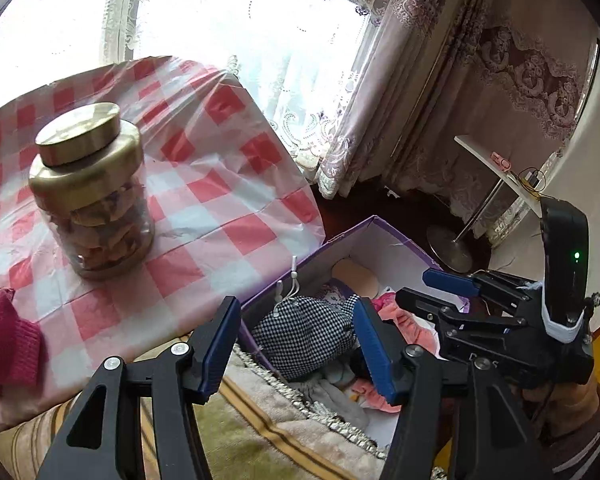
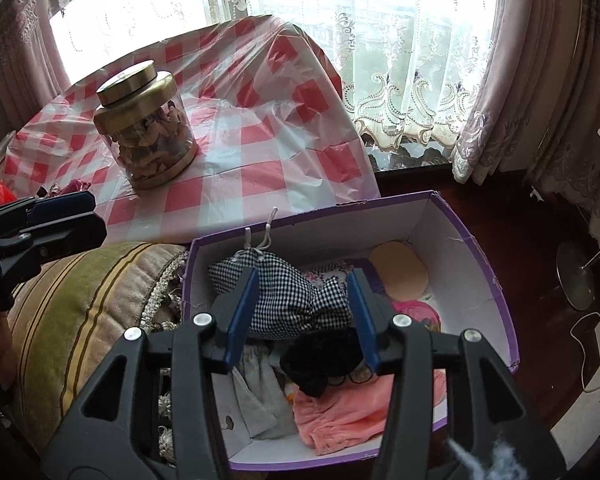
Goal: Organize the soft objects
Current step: 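Carry both items over the box and open both tools to drop them, then move both tools back over the remaining items on the table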
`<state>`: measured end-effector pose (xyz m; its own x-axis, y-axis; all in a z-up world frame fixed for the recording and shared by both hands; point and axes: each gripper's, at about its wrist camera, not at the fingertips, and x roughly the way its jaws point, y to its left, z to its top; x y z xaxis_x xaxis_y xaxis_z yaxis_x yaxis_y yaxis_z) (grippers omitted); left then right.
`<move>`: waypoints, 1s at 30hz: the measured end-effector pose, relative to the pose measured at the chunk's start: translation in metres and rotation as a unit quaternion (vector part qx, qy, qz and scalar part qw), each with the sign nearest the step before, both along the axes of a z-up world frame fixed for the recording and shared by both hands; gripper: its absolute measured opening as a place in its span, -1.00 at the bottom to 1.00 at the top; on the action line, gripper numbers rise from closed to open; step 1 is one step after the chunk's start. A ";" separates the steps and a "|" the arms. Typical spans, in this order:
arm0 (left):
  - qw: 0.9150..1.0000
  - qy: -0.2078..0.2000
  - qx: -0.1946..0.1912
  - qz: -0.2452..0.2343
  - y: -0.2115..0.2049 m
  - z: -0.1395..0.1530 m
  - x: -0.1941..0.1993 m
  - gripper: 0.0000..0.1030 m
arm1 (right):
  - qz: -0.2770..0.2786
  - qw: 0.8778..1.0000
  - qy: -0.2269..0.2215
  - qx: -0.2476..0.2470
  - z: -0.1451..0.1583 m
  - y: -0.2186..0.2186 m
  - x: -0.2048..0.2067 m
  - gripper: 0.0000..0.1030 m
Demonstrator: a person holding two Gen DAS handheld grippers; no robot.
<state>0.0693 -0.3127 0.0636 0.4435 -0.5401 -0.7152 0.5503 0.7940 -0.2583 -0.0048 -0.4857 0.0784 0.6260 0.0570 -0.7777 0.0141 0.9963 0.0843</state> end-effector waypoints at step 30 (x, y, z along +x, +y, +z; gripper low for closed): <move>0.929 0.056 0.050 0.363 0.317 -0.051 0.090 0.15 | 0.263 0.963 -0.052 0.005 0.061 0.205 0.087 0.25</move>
<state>0.1597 0.0040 0.0130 0.5848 -0.0560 -0.8092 -0.1659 0.9682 -0.1870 0.0825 -0.2806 0.1394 0.5836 0.3943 -0.7099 -0.5010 0.8628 0.0674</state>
